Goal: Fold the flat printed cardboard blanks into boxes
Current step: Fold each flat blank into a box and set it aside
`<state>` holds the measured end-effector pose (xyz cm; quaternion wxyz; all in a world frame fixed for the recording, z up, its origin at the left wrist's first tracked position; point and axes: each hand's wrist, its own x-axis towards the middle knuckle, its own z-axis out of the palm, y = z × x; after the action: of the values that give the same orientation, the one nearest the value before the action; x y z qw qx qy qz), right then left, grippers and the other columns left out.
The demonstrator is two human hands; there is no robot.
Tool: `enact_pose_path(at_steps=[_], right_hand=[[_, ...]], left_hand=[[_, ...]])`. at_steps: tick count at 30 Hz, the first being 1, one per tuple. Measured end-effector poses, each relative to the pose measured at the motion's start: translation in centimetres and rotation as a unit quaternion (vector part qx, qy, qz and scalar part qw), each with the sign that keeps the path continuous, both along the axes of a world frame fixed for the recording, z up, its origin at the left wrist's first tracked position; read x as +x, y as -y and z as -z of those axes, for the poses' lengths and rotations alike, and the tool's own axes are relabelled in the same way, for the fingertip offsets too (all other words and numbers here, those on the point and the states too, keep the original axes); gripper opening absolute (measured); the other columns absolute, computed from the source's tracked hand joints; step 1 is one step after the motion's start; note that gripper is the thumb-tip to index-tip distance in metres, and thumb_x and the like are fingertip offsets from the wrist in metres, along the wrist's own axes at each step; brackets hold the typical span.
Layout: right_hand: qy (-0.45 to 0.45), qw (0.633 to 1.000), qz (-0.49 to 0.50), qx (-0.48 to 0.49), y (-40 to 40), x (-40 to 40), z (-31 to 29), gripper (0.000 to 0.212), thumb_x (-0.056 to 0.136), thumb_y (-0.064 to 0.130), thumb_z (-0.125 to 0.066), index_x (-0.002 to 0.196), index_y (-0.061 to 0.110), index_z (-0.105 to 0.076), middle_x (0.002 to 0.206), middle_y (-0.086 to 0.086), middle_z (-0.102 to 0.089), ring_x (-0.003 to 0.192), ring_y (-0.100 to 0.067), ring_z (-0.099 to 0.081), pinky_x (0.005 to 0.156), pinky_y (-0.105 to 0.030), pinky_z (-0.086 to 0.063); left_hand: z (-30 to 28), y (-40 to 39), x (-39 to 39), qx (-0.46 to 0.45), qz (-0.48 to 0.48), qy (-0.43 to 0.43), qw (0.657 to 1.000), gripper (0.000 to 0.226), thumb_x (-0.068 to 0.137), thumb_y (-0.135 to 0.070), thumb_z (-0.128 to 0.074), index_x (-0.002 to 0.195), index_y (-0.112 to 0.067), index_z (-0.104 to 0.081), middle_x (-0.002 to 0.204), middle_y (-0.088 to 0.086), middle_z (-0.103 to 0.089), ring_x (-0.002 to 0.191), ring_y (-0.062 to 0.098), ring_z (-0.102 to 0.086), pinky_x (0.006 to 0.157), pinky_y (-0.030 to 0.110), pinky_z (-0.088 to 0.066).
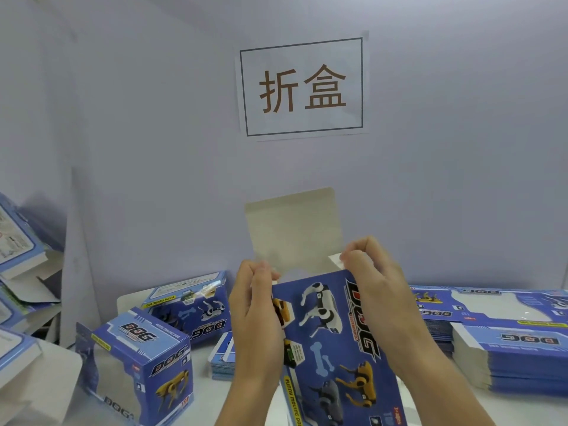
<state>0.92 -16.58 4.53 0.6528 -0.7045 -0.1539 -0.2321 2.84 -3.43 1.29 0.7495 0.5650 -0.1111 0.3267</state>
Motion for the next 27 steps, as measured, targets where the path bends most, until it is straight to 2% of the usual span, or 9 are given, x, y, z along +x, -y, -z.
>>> enact_pose_path(at_steps=[4,7,10,14,16,18,20,23,27], right_hand=[[-0.03,0.999,-0.024,0.027,0.3,0.2,0.1,0.023,0.072,0.04,-0.042,0.093,0.045,-0.05,0.066,-0.011,-0.047,0.063,-0.024,-0.047,0.056,-0.035,-0.042],[-0.044,0.997,-0.057,0.015,0.5,0.4,0.1,0.049,0.073,0.037,-0.04,0.115,0.062,-0.048,0.082,-0.027,-0.055,0.065,-0.028,-0.054,0.063,-0.037,-0.046],[-0.044,0.994,-0.095,0.028,0.5,0.5,0.2,0.043,0.075,0.031,-0.04,0.107,0.055,-0.057,0.091,-0.028,-0.061,0.06,-0.026,-0.059,0.058,-0.035,-0.049],[-0.013,0.995,-0.08,0.067,0.6,0.8,0.7,0.021,0.089,0.022,-0.043,0.08,0.032,-0.06,0.066,-0.003,-0.061,0.05,-0.018,-0.058,0.048,-0.03,-0.044],[0.001,0.993,-0.079,0.086,0.8,0.8,0.9,0.024,0.081,0.034,-0.041,0.082,0.022,-0.062,0.071,-0.01,-0.065,0.055,-0.022,-0.062,0.05,-0.031,-0.046],[0.002,0.987,-0.111,0.118,0.8,0.6,1.1,0.04,0.079,0.044,-0.042,0.09,0.013,-0.065,0.083,-0.018,-0.071,0.066,-0.028,-0.067,0.056,-0.035,-0.051],[0.003,0.986,-0.12,0.114,0.6,0.3,1.1,0.047,0.081,0.056,-0.043,0.092,0.017,-0.069,0.093,-0.02,-0.071,0.077,-0.032,-0.07,0.064,-0.04,-0.055],[0.026,0.995,-0.096,0.016,0.2,0.1,0.9,0.033,0.078,0.062,-0.053,0.095,0.036,-0.065,0.106,-0.016,-0.066,0.095,-0.04,-0.066,0.083,-0.055,-0.054],[0.023,0.993,-0.112,0.038,0.5,0.3,0.8,0.023,0.079,0.045,-0.062,0.102,0.04,-0.062,0.118,0.001,-0.063,0.09,-0.024,-0.073,0.069,-0.036,-0.06]], left_hand=[[-0.4,-0.4,-0.5,0.037,0.001,0.017,0.999,0.03,0.098,-0.004,-0.043,0.074,-0.02,-0.053,0.072,0.005,-0.045,0.045,0.002,-0.036,0.039,0.014,-0.032],[-0.9,-0.6,-0.7,0.025,0.026,0.036,0.999,0.034,0.101,-0.007,-0.046,0.114,-0.038,-0.051,0.09,0.003,-0.056,0.05,-0.001,-0.048,0.042,0.012,-0.041],[-0.7,-1.1,-0.5,0.037,0.057,0.036,0.997,0.058,0.103,-0.012,-0.044,0.143,-0.052,-0.033,0.095,-0.007,-0.061,0.062,-0.003,-0.053,0.047,0.009,-0.044],[-0.9,-1.3,-0.6,0.064,0.042,0.069,0.995,0.028,0.102,-0.007,-0.048,0.116,-0.026,-0.063,0.082,-0.003,-0.062,0.062,-0.001,-0.053,0.05,0.007,-0.044],[-0.8,-1.3,-0.6,0.037,0.042,0.093,0.994,0.018,0.101,-0.012,-0.047,0.103,-0.012,-0.064,0.085,0.001,-0.062,0.063,-0.003,-0.059,0.05,0.007,-0.045],[-0.7,-1.3,-0.6,-0.001,0.071,0.101,0.992,0.034,0.094,-0.029,-0.039,0.1,-0.004,-0.061,0.102,-0.003,-0.068,0.075,-0.004,-0.064,0.055,0.01,-0.049],[-0.6,-1.4,-0.6,-0.017,0.092,0.09,0.992,0.045,0.089,-0.042,-0.04,0.101,-0.003,-0.06,0.11,-0.002,-0.068,0.081,0.002,-0.066,0.057,0.015,-0.052],[-0.5,-1.4,-0.5,0.046,0.06,0.083,0.994,0.034,0.086,-0.048,-0.049,0.099,-0.018,-0.06,0.088,-0.009,-0.064,0.066,0.001,-0.055,0.046,0.018,-0.047],[-0.1,-1.9,-0.1,0.083,0.069,0.091,0.99,0.024,0.092,-0.038,-0.047,0.109,-0.026,-0.058,0.088,-0.002,-0.069,0.082,0.016,-0.071,0.064,0.031,-0.059]])
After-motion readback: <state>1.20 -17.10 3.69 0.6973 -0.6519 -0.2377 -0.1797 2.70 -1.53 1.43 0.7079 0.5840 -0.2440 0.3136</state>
